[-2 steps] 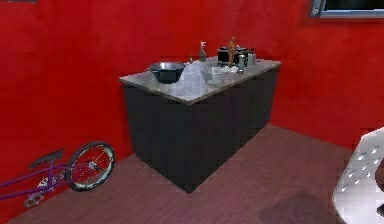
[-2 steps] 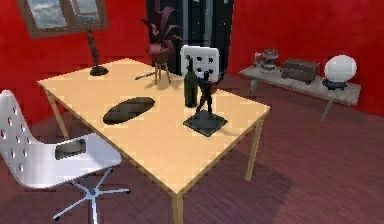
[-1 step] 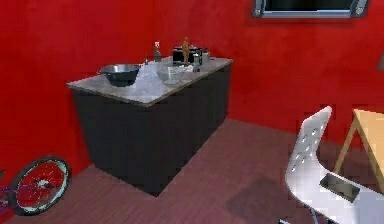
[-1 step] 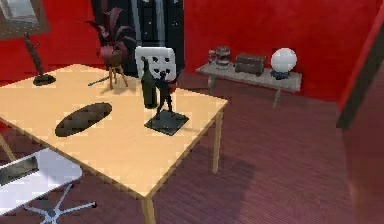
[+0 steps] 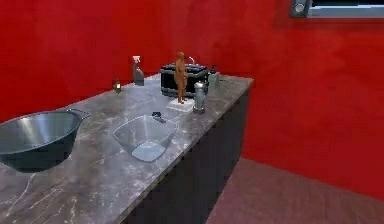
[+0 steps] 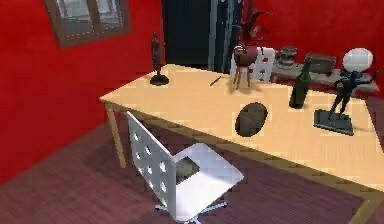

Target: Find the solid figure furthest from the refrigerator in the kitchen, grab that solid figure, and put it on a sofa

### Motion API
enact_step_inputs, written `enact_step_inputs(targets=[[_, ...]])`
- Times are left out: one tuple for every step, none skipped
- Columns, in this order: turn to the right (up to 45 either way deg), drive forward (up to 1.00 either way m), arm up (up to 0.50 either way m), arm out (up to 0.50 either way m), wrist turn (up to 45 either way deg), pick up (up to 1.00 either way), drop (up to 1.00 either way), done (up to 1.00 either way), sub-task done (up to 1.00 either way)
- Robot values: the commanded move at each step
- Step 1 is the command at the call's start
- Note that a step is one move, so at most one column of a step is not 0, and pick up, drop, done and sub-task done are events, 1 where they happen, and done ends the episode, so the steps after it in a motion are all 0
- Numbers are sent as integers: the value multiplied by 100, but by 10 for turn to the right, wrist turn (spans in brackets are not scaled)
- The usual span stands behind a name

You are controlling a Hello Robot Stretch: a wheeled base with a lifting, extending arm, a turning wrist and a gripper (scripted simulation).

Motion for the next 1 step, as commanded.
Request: enact_step_inputs(targets=[[300,0,0,0,0,0,0,0,0]])
